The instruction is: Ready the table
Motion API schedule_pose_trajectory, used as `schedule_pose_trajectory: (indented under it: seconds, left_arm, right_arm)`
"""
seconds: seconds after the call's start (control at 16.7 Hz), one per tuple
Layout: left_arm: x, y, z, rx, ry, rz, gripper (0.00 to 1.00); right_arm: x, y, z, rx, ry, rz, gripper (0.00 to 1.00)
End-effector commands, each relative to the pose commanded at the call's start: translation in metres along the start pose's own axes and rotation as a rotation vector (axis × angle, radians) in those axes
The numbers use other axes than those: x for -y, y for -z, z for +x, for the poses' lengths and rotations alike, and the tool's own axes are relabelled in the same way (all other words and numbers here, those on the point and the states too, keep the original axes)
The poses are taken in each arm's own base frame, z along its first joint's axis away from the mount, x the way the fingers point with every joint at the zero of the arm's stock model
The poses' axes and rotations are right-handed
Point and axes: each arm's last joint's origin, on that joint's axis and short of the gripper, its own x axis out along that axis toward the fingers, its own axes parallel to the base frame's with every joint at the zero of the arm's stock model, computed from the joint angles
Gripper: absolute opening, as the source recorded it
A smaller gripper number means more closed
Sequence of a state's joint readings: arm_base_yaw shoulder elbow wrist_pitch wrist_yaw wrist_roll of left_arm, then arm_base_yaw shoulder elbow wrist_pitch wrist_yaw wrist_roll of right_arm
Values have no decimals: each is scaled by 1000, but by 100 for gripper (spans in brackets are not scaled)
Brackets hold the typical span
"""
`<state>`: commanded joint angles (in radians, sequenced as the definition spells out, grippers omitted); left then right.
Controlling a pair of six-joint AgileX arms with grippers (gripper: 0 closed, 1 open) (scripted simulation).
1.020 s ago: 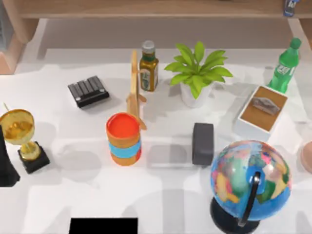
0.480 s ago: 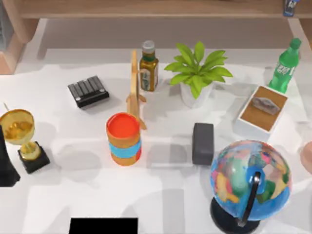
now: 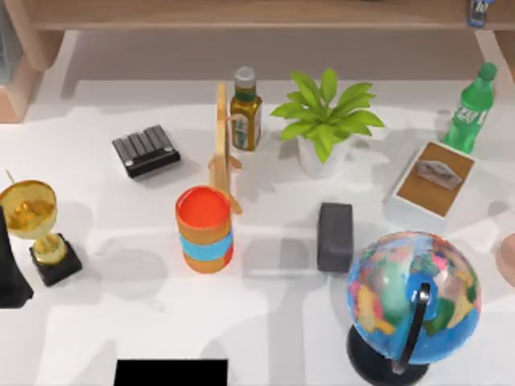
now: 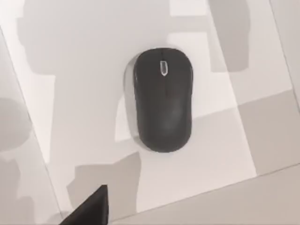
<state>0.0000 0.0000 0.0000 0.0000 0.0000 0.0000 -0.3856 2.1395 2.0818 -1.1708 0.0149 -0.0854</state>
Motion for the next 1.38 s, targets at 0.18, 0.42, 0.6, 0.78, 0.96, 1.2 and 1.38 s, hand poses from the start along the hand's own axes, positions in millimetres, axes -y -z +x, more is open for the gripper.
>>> schedule_pose_trajectory:
  seconds: [0.18,0.42,0.6,0.78,0.96,1.2,1.38]
  left_arm:
    - [0,0,0,0,0,0,100]
    - [0,0,0,0,0,0,100]
    - [0,0,0,0,0,0,100]
    - [0,0,0,0,0,0,100]
    - [0,0,0,0,0,0,100]
    - [0,0,0,0,0,0,100]
    - [0,0,0,0,0,0,100]
  right_arm:
    - [-2,-17,55,-109,-19,-29,100]
    - [-7,-23,105,-210,-44,-54,100]
    - [-12,-24,119,-238,-54,-63,100]
    - [-12,-24,120,-239,-55,-64,100]
    - [-9,-23,121,-240,-53,-58,100]
    - [-9,-20,127,-242,-55,-63,100]
    - [-10,-18,138,-244,-54,-64,100]
